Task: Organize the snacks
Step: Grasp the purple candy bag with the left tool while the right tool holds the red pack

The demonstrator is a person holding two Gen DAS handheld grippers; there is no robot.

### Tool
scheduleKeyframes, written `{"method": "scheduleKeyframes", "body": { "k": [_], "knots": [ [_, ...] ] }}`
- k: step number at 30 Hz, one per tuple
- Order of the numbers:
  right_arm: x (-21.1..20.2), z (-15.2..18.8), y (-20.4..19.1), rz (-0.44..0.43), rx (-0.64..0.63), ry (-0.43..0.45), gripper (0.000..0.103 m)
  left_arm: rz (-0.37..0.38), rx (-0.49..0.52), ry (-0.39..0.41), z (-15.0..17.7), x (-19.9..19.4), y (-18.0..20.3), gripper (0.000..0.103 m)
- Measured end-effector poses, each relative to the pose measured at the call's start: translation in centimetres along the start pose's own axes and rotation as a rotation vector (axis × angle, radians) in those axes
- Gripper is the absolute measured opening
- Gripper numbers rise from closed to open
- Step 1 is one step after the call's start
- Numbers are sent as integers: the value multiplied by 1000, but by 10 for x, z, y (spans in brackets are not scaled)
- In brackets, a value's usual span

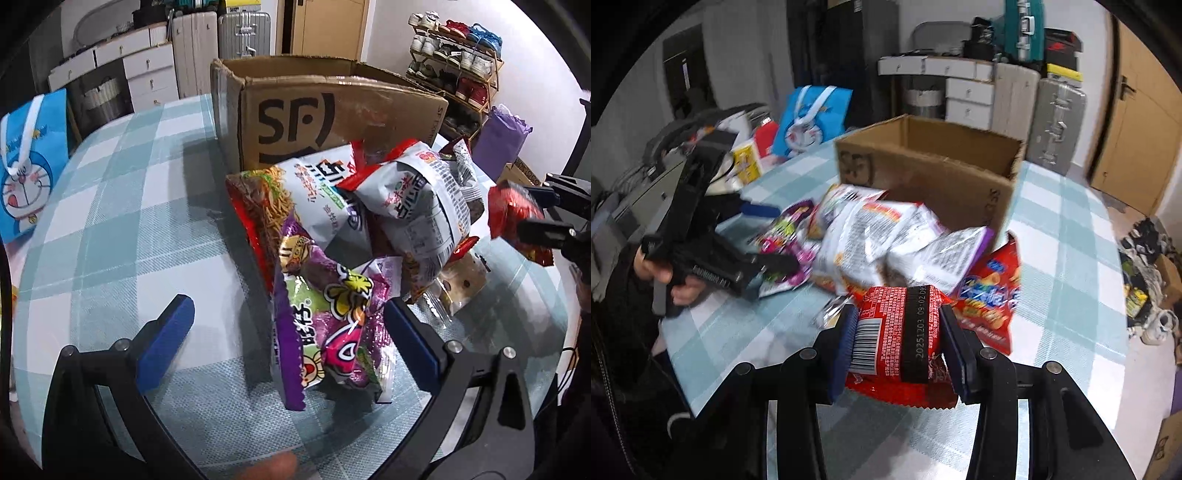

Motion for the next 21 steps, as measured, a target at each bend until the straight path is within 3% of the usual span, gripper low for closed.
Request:
{"method": "scheduleKeyframes", "body": {
  "k": [4,9,12,16,21],
  "knots": [
    [-5,-6,5,2,30,44,45,7,-5,-31,2,8,0,101],
    [-10,-9,11,-8,67,76,45,34,-4,-37,3,12,-1,88],
    [-10,-10,12,-13,76,82,45,47,1,-30,3,11,0,74],
    [-6,-9,12,3,78,73,45,99,-7,-31,4,5,1,45],
    [-4,-9,15,6,90,77,45,88,-9,-8,2,-1,0,41]
  ]
}}
Point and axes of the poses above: each gripper's, at about its wrist camera, not at the fingertips, and x roughly the way its jaws point, y to its right, z to its underside, the point moved 3 cm from there along x, roughly the way its jaws point, and after that the axes turned 4 degrees about -z, right-handed, at the moved point
